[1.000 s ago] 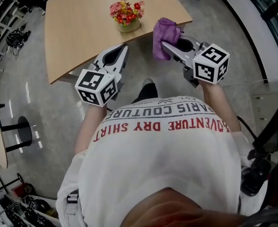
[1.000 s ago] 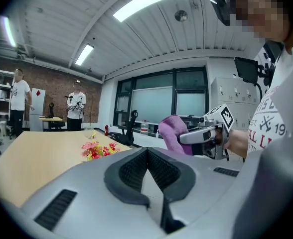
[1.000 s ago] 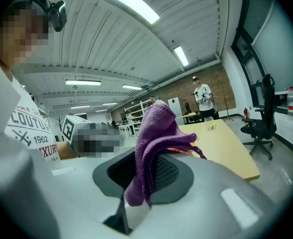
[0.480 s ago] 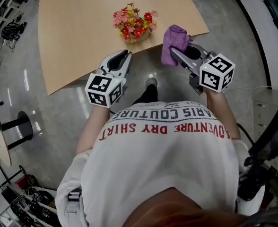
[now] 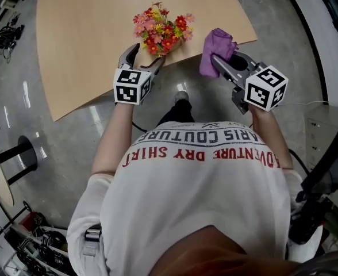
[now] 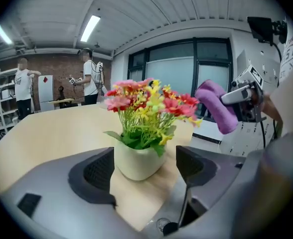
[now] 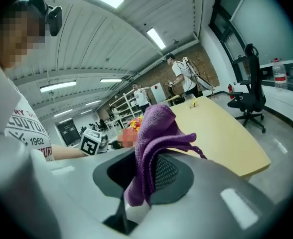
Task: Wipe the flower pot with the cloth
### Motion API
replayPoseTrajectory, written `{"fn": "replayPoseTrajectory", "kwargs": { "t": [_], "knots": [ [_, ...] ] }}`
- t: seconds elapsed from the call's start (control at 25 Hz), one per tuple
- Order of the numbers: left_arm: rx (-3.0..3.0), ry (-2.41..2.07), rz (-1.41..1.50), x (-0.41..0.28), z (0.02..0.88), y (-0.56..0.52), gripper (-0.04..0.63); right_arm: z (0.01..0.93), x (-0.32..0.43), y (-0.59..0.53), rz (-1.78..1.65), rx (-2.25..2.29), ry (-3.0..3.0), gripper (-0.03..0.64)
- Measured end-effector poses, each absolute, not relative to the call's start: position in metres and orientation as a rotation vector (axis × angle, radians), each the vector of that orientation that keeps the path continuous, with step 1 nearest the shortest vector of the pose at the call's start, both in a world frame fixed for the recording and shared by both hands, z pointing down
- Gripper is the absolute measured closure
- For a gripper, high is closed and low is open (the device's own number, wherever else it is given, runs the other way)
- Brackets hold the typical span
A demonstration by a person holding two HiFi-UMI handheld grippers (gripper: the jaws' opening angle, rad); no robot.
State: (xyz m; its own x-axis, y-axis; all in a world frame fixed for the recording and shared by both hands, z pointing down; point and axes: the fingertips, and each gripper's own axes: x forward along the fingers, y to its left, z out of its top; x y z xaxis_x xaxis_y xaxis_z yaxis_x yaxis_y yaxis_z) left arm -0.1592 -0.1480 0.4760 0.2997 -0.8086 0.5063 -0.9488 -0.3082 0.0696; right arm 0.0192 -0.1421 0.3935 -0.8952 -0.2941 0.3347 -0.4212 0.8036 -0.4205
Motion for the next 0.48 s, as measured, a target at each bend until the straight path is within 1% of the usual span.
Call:
{"fn": "replayPoseTrajectory", "kwargs": {
  "t": [0.12, 0.48],
  "knots": [
    [2.225, -1.56, 0.579, -0.16, 0.491, -0.163, 0.224, 0.399, 0.018, -0.151, 0.744, 0.559, -2.728, 0.571],
    [2.297, -1.58, 0.509, -0.162, 0.494, -0.189, 0.225, 0.428, 0.017, -0.173, 0.811, 0.556, -2.685, 0.571]
  ]
}}
